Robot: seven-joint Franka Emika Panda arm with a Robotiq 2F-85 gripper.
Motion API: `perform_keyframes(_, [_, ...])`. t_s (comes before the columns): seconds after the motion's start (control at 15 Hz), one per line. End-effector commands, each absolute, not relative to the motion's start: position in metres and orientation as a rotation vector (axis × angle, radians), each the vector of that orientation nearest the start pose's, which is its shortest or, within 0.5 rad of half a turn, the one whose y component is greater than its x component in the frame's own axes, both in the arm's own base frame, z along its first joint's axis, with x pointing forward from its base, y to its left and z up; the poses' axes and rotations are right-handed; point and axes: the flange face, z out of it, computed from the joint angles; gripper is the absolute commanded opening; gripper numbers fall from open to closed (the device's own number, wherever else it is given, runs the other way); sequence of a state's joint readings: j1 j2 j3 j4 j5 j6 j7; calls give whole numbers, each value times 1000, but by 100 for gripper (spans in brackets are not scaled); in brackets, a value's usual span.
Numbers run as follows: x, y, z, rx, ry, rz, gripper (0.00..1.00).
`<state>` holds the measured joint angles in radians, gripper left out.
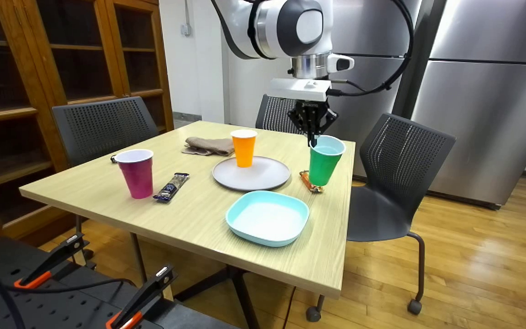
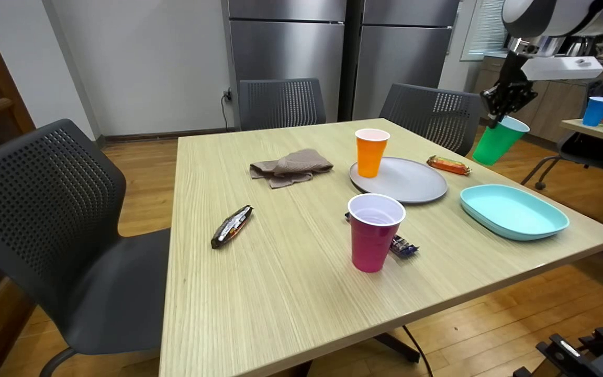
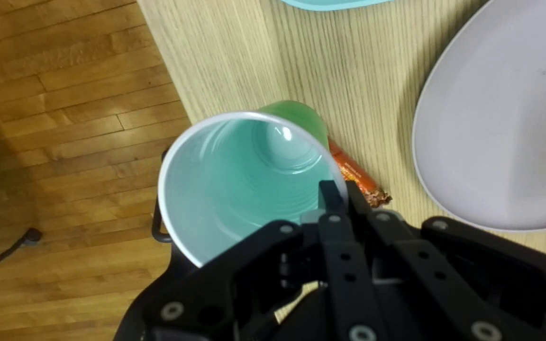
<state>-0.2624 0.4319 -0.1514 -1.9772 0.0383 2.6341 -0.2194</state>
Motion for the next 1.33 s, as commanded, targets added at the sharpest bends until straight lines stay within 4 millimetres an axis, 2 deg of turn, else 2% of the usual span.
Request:
perform_keyframes(0.0, [587, -232, 279, -3270, 48, -334, 1])
perform_keyframes(0.47, [609, -197, 273, -3259, -319, -379, 1])
perform_keyframes(0.87, [624, -176, 267, -3222, -451, -379, 1])
perform_keyframes(1.27, [644, -165, 260, -3204, -527, -375, 1])
